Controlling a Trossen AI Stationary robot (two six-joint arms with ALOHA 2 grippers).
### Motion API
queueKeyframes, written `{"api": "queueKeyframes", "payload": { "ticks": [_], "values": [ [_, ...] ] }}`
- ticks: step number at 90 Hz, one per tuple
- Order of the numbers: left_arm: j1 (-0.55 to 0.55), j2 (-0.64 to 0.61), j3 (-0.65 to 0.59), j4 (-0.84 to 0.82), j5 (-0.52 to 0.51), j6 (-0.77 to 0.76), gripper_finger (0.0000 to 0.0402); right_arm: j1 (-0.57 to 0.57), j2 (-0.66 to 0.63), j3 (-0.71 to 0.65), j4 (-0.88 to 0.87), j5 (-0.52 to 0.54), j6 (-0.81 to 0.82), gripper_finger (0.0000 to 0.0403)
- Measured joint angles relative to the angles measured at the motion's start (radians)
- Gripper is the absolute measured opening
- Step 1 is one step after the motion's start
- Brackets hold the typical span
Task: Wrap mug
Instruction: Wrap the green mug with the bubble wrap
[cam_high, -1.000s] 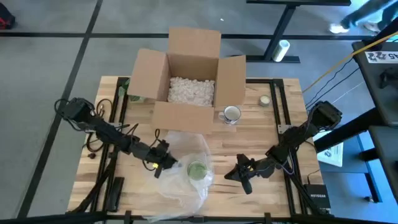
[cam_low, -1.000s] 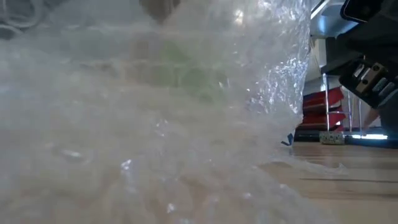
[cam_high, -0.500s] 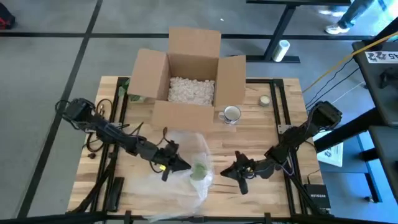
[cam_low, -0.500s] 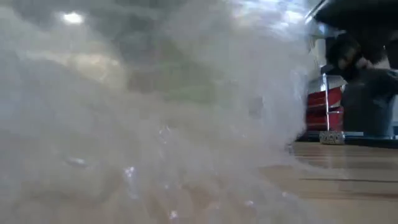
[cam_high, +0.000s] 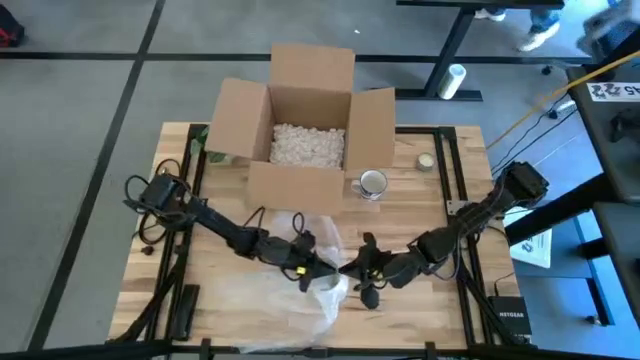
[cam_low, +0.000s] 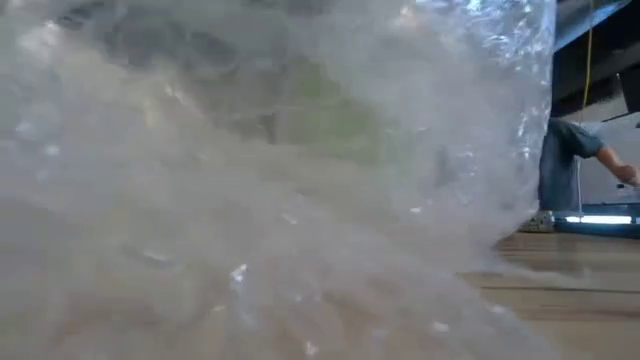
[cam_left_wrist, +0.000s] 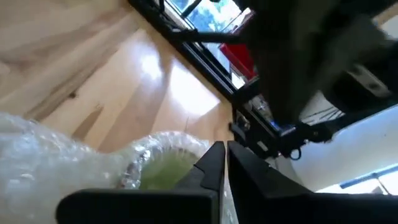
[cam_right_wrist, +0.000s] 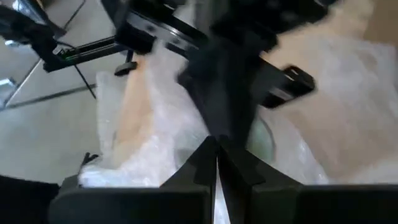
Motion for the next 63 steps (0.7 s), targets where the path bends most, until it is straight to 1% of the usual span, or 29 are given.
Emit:
{"api": "queueKeyframes", "payload": {
  "ticks": [12,23,31,38,43,55,63],
  "values": [
    [0.019,0.000,0.012,-0.011,-0.003,-0.003,0.0000,0.000,0.000,0.033,-0.028,-0.018,-0.036,0.0000],
    [0.023,0.000,0.012,-0.045,-0.061,-0.032,0.0000,-0.002,0.013,0.058,-0.064,-0.029,-0.043,0.0000],
    [0.023,0.000,0.012,-0.052,-0.070,-0.034,0.0000,-0.014,0.048,0.088,-0.119,-0.084,-0.048,0.0000],
    [0.022,0.000,0.012,-0.061,-0.070,-0.034,0.0000,-0.026,0.089,0.125,-0.146,-0.149,-0.098,0.0001],
    [0.023,0.000,0.012,-0.061,-0.070,-0.033,0.0000,-0.037,0.118,0.159,-0.158,-0.168,-0.130,0.0002],
    [0.023,0.000,0.012,-0.059,-0.071,-0.030,0.0000,-0.040,0.156,0.242,-0.161,-0.174,-0.220,0.0018],
    [0.023,0.000,0.012,-0.059,-0.071,-0.028,0.0000,-0.040,0.162,0.296,-0.226,-0.170,-0.252,0.0037]
  ]
}}
